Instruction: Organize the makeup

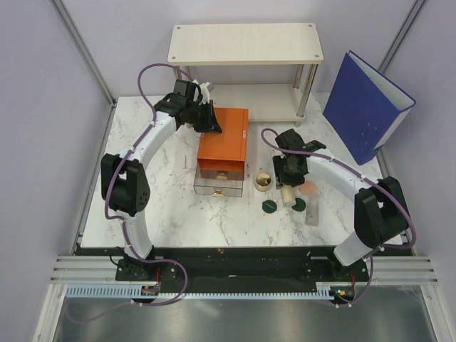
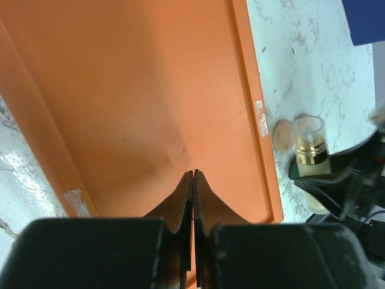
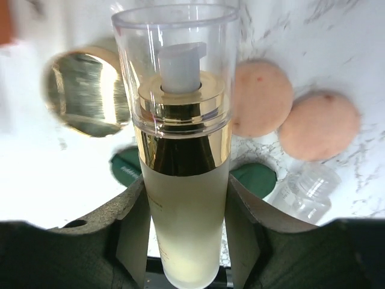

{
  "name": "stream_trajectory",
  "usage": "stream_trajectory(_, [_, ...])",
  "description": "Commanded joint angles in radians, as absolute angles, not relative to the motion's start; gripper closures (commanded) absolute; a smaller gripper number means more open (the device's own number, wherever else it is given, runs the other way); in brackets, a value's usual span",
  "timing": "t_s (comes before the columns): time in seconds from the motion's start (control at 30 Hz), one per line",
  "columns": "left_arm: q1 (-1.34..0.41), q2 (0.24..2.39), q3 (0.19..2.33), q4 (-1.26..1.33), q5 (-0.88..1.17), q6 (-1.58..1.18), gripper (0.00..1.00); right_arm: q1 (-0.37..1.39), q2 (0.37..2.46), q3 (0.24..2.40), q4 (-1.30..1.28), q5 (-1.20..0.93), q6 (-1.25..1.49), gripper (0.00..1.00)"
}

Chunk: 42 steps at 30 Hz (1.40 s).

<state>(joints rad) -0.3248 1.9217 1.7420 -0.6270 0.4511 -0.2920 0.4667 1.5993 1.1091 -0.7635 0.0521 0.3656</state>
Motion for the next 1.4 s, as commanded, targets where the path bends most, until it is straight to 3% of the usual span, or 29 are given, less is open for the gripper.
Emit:
stream_trajectory(0.0, [-0.324,1.916,1.746,-0.623,0.466,-0.252,0.98,0.476,1.497,1.271,-0.825,0.058,0.319,1.0])
stream_trajectory(0.4, [-0.324,1.919,1.721,-0.63,0.466,-0.245,0.98,0.603,1.493,1.522,-0.799,0.08,0.153,1.0])
stream_trajectory(0.77, [-0.324,1.93,1.721,-0.652,0.448,-0.239,0.98,0.748,1.646,1.724,-0.687,0.043,0.152,1.0])
stream_trajectory(1.37, [-0.304,1.944,1.724,-0.701,0.399,-0.25,0.98,0.874,1.746,1.649,-0.517,0.097,0.133,1.0])
